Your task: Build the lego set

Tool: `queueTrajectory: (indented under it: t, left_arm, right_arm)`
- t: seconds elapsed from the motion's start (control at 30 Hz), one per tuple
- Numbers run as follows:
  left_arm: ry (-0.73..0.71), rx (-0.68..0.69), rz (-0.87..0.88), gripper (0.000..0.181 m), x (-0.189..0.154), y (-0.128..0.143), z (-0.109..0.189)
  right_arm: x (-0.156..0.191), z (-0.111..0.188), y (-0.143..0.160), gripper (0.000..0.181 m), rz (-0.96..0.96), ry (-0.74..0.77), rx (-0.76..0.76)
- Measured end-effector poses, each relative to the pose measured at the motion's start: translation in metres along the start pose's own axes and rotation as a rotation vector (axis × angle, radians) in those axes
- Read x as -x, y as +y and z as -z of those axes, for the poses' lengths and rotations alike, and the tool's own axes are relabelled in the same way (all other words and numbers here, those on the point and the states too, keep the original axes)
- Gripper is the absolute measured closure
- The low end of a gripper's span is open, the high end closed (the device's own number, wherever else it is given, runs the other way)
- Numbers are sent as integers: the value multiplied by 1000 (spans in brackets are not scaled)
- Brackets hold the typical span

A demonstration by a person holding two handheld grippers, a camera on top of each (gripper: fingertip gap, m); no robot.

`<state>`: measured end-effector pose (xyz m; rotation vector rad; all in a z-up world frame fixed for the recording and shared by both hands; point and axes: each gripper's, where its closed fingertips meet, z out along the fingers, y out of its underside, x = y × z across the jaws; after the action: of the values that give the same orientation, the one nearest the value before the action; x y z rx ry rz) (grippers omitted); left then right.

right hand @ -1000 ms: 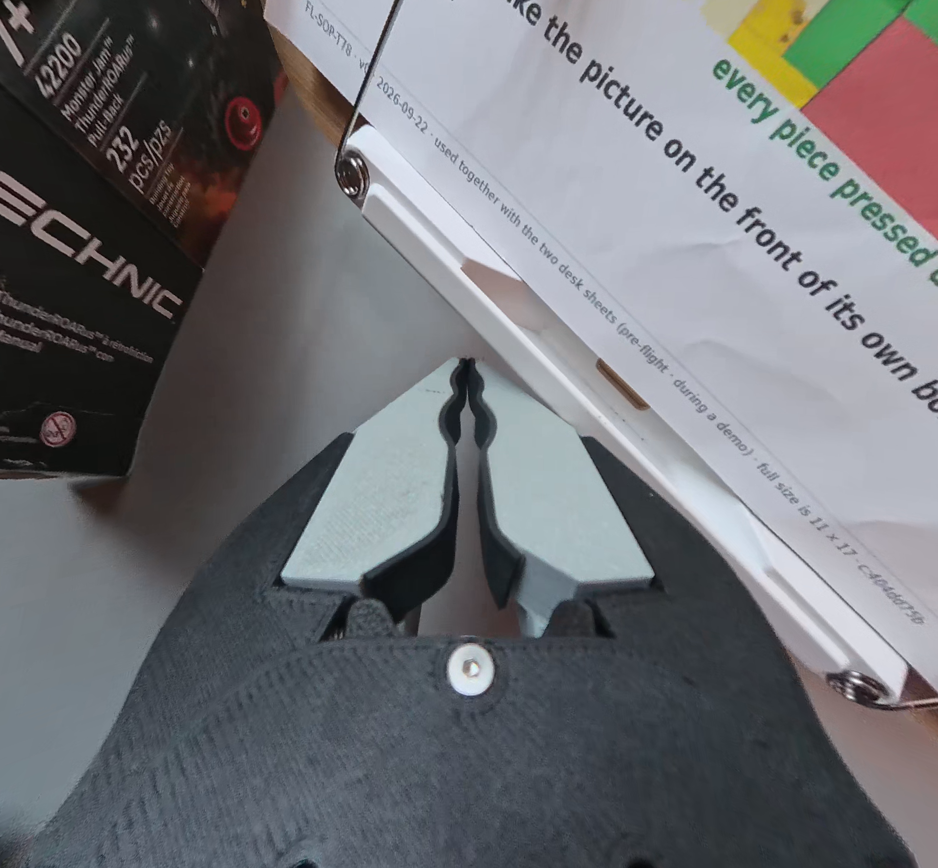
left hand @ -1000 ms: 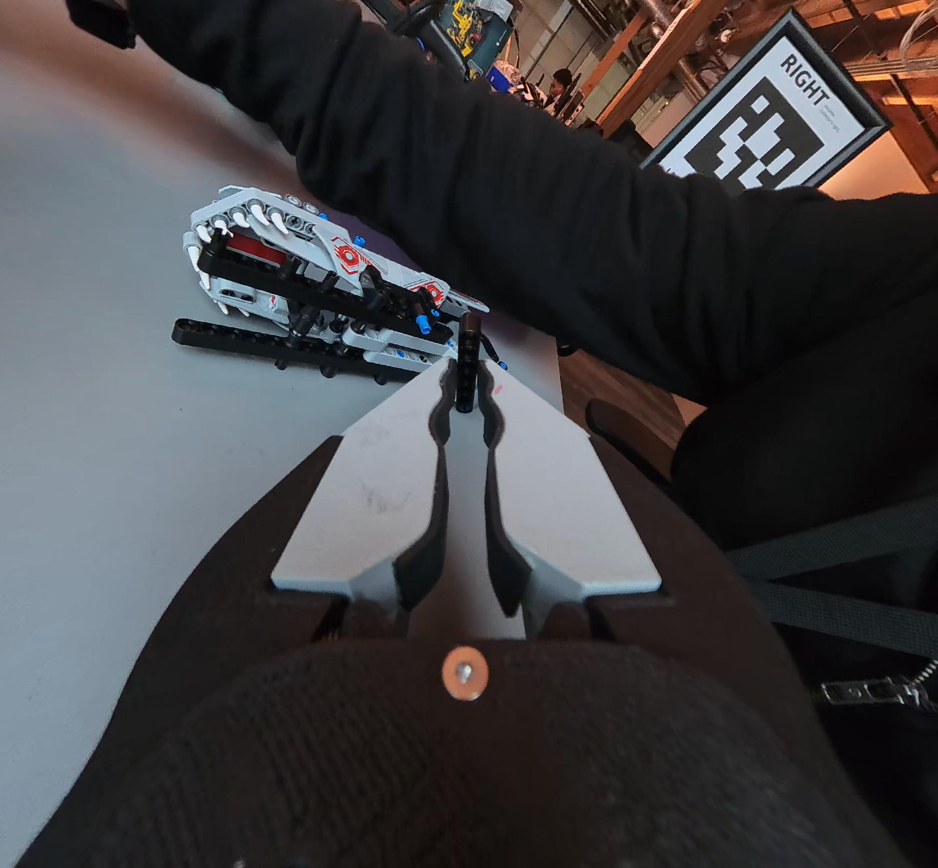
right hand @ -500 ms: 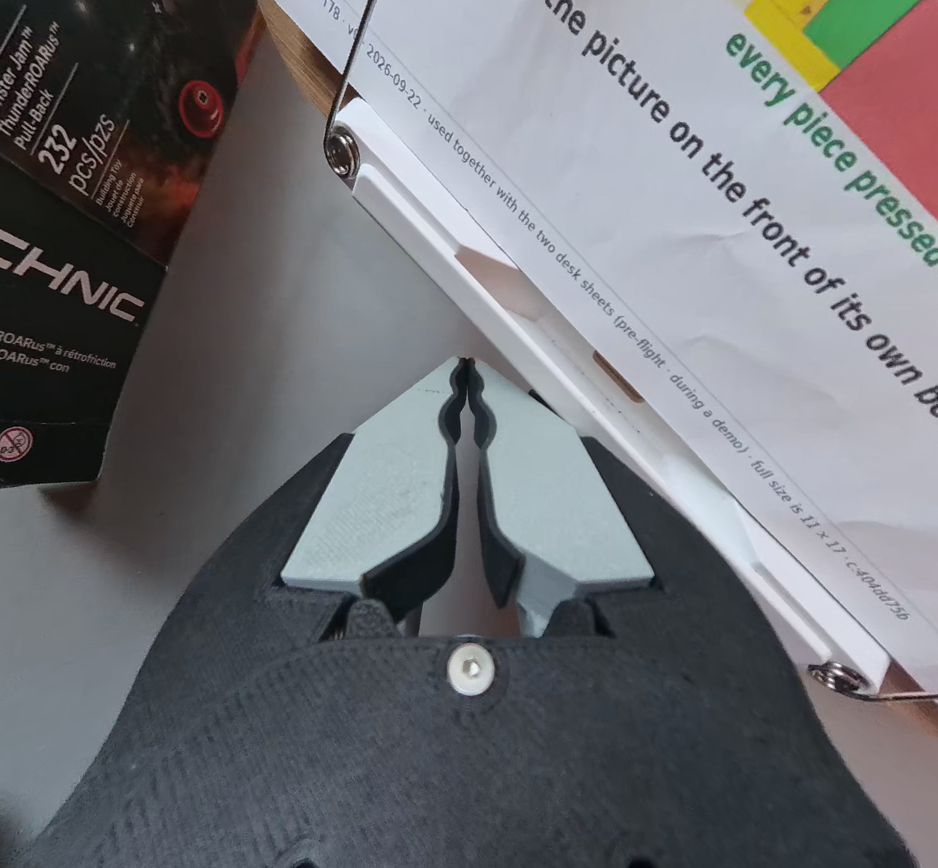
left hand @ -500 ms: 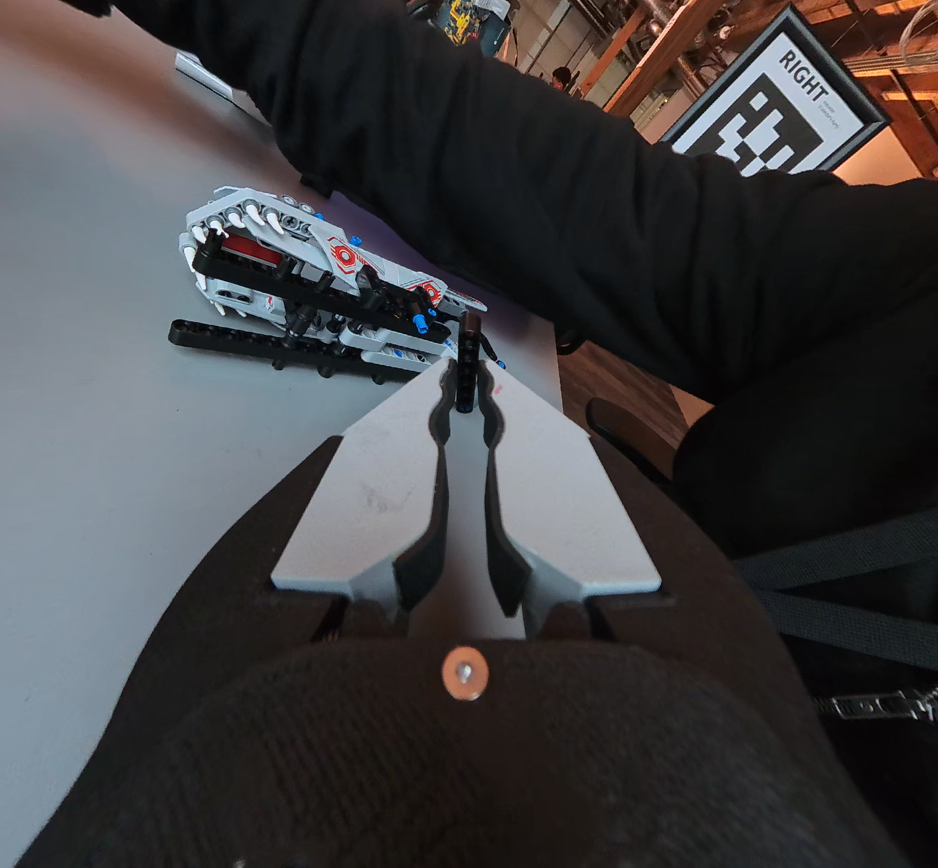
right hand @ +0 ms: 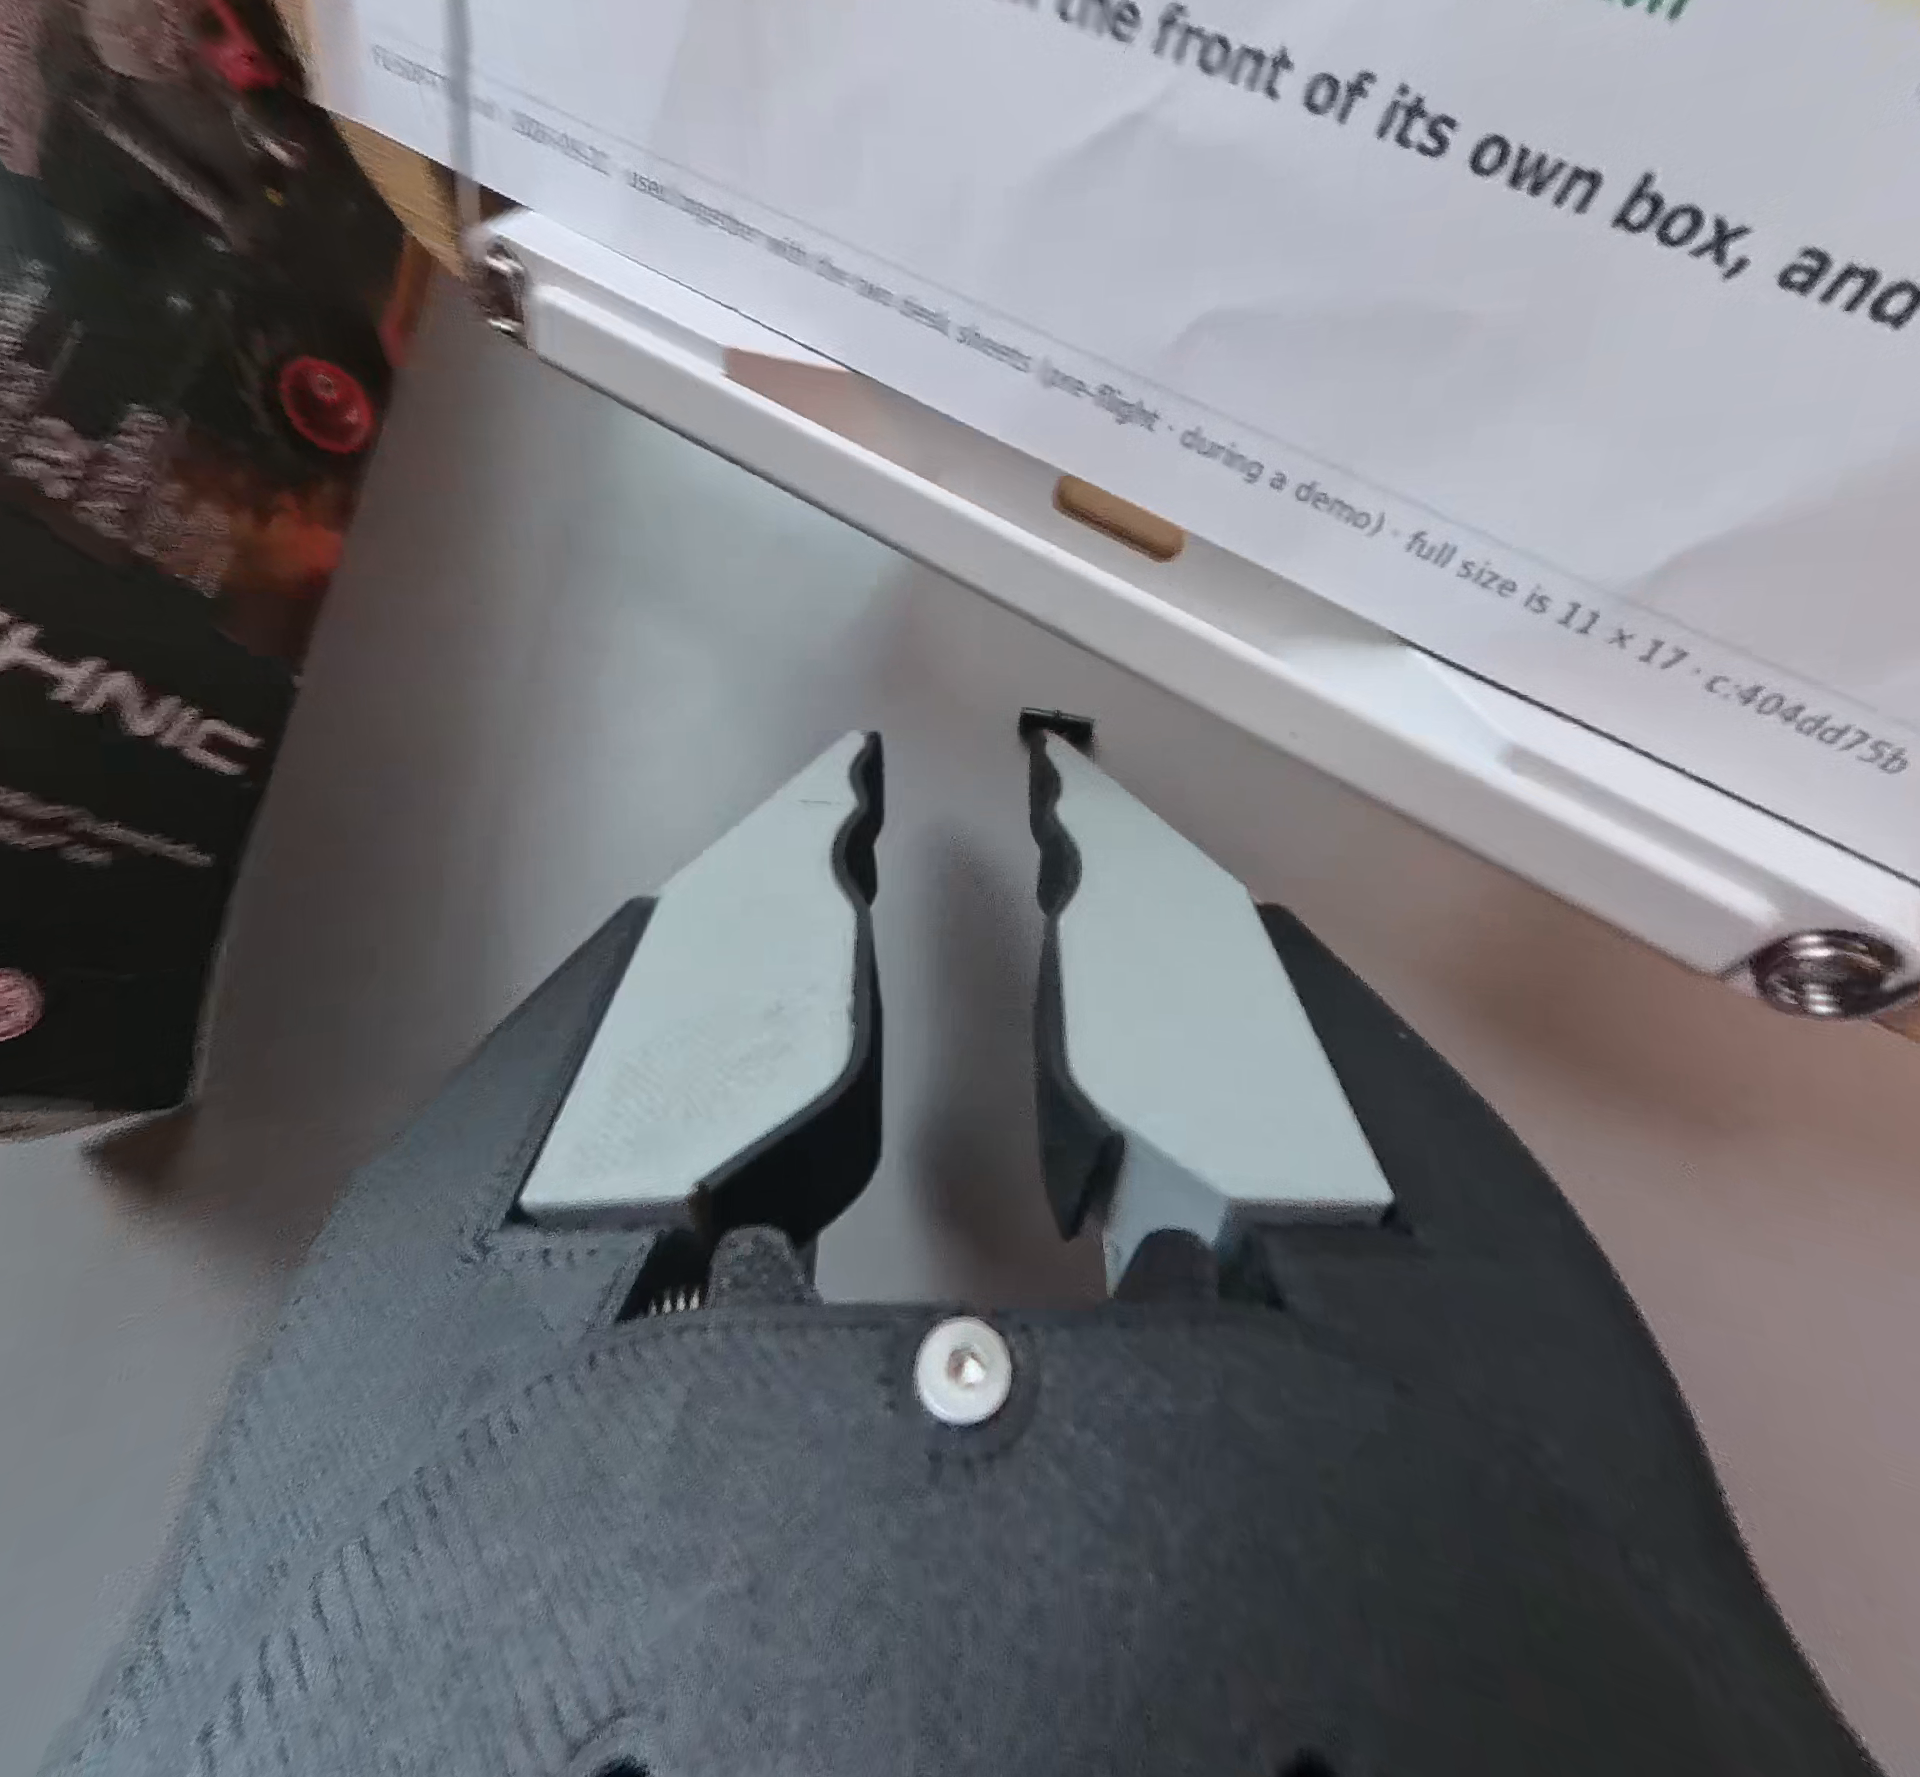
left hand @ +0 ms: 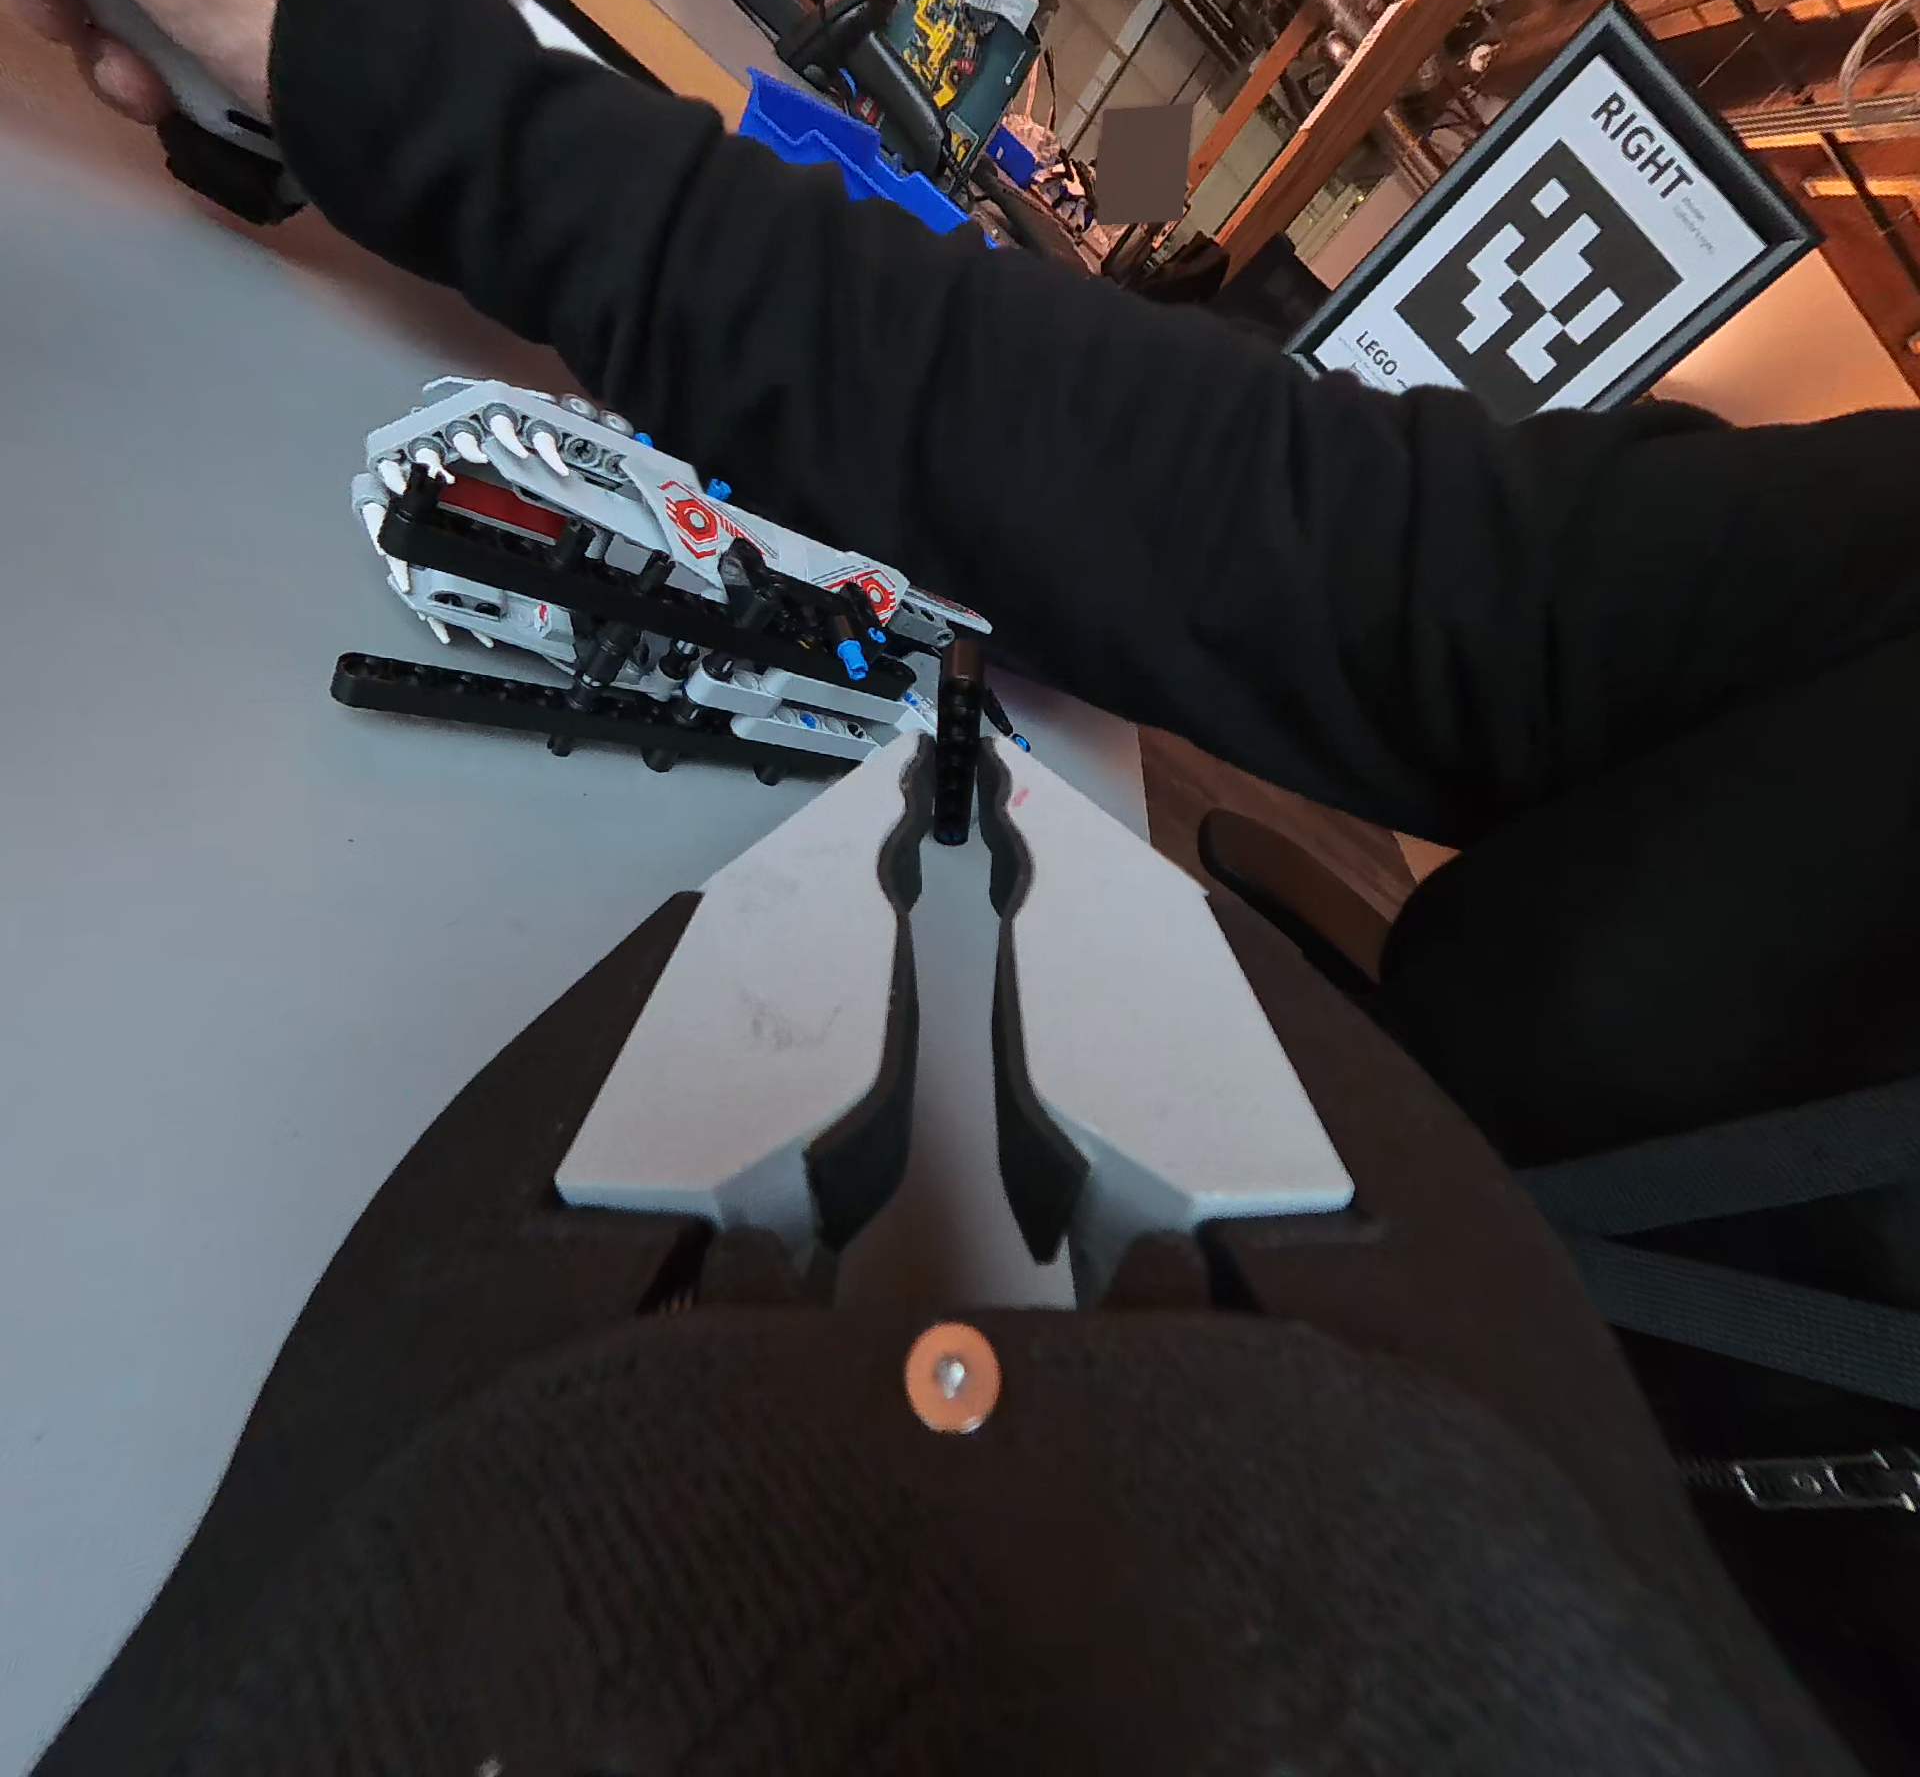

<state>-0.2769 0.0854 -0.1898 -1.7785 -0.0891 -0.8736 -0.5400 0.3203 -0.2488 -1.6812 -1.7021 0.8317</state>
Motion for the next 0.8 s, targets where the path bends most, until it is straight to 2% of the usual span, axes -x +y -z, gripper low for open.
queueTrajectory:
  t: [0.07, 0.27, 0.33, 0.47, 0.67, 0.8]
  left_arm:
    - [-1, 4, -3, 175, 0, 1, 0]
    - [2, 3, -3, 175, -1, 0, 0]
    - [4, 5, -1, 176, -1, 1, -1]
    - [5, 7, 0, 176, -1, 1, -1]
    - [6, 16, -5, 175, -2, 3, -2]
    - [5, 11, -5, 176, -2, 2, -2]
  right_arm:
    - [-9, -9, 6, 141, -23, 42, 48]
    - [-19, -23, 6, 140, -26, 91, 78]
    - [-20, -26, 4, 146, -24, 84, 79]
    - [-17, -25, 5, 169, -6, 63, 92]
    - [-3, -4, 23, 169, 7, 25, 160]
    - [24, 38, 58, 169, 45, 23, 258]
